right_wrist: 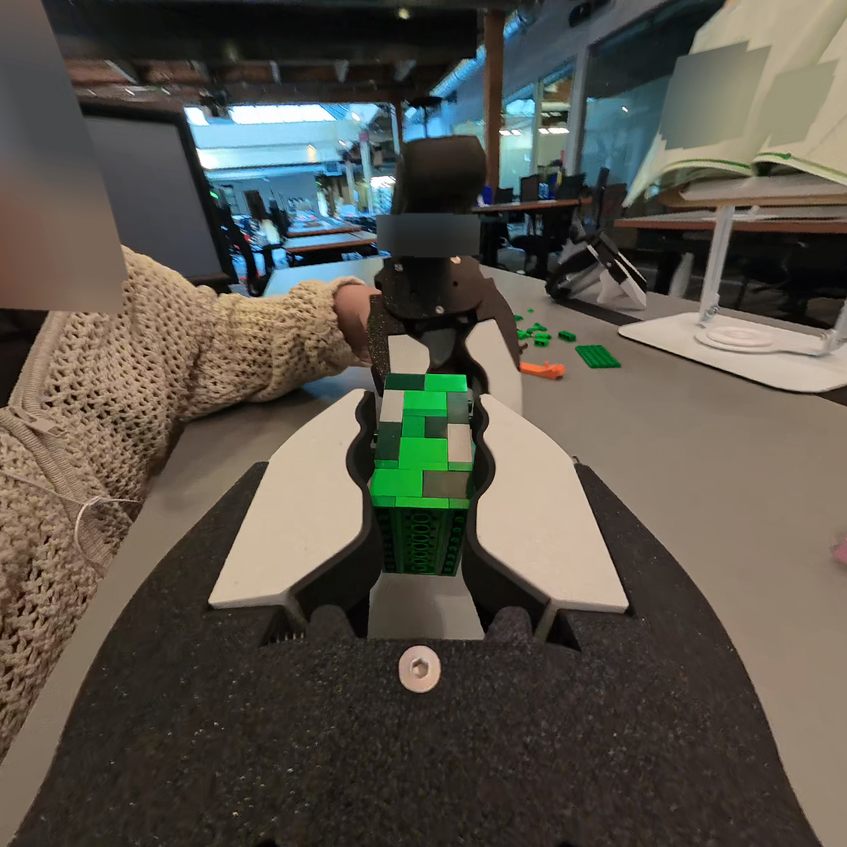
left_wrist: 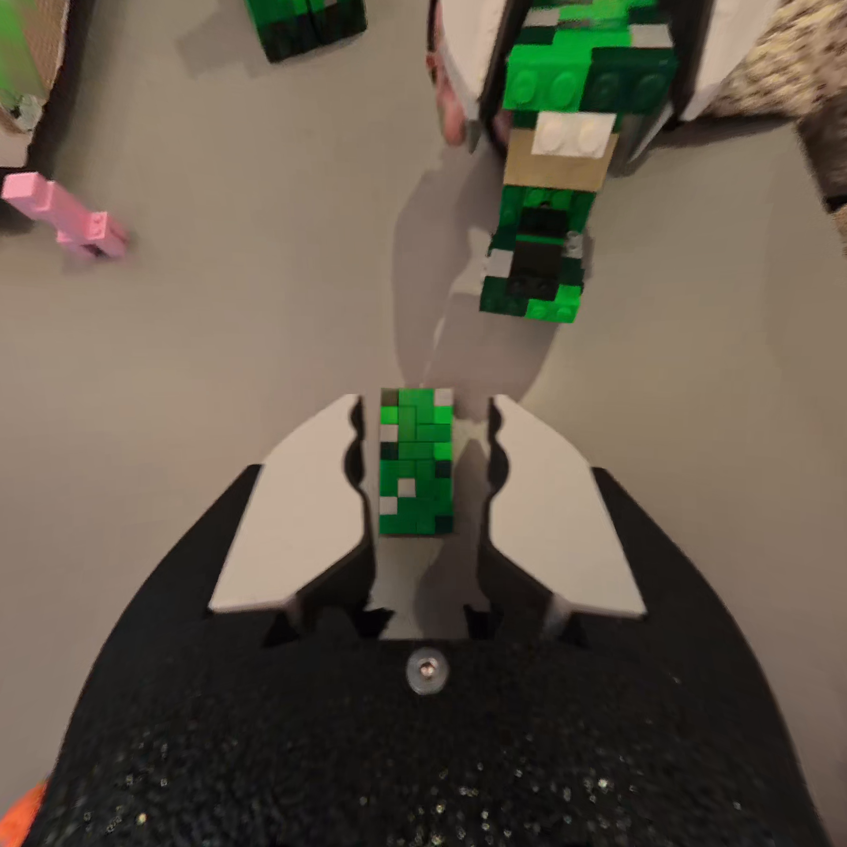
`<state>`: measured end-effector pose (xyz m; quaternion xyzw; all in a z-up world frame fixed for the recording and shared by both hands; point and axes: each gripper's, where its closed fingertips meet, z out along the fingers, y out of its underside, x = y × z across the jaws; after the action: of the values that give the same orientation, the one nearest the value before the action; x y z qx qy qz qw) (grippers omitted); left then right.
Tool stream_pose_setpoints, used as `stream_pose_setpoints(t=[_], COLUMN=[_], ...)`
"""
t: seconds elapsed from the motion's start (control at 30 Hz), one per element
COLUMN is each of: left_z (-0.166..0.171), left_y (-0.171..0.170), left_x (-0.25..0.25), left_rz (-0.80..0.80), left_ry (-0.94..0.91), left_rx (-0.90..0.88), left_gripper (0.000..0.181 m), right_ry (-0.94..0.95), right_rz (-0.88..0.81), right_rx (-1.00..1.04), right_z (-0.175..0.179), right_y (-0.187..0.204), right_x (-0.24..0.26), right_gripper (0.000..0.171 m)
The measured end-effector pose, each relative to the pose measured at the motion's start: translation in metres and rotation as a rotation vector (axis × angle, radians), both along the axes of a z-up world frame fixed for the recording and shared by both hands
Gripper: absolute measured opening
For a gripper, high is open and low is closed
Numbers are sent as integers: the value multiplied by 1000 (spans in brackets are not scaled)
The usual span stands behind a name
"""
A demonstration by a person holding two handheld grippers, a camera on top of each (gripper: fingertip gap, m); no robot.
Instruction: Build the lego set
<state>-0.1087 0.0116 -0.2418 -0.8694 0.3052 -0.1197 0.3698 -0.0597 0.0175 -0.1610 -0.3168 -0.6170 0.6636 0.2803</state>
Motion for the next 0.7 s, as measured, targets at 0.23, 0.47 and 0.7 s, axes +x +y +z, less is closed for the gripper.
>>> stream_pose_setpoints(t=[0.23, 0.47, 0.7], left_z=[28, 43, 61], left_y=[7, -2, -20], left_x=[32, 62, 70], left_rz=[-76, -112, -34], left_ry=[-96, -164, -376], left_rx=[186, 337, 349], left_gripper=[82, 39, 38], right_ry=[86, 182, 201], right_rz=[45, 75, 133], right_rx=[-80, -124, -91], right_z=[16, 33, 32], right_y=[-6, -12, -26], right_x=[0, 10, 20], right_gripper=[40, 40, 40])
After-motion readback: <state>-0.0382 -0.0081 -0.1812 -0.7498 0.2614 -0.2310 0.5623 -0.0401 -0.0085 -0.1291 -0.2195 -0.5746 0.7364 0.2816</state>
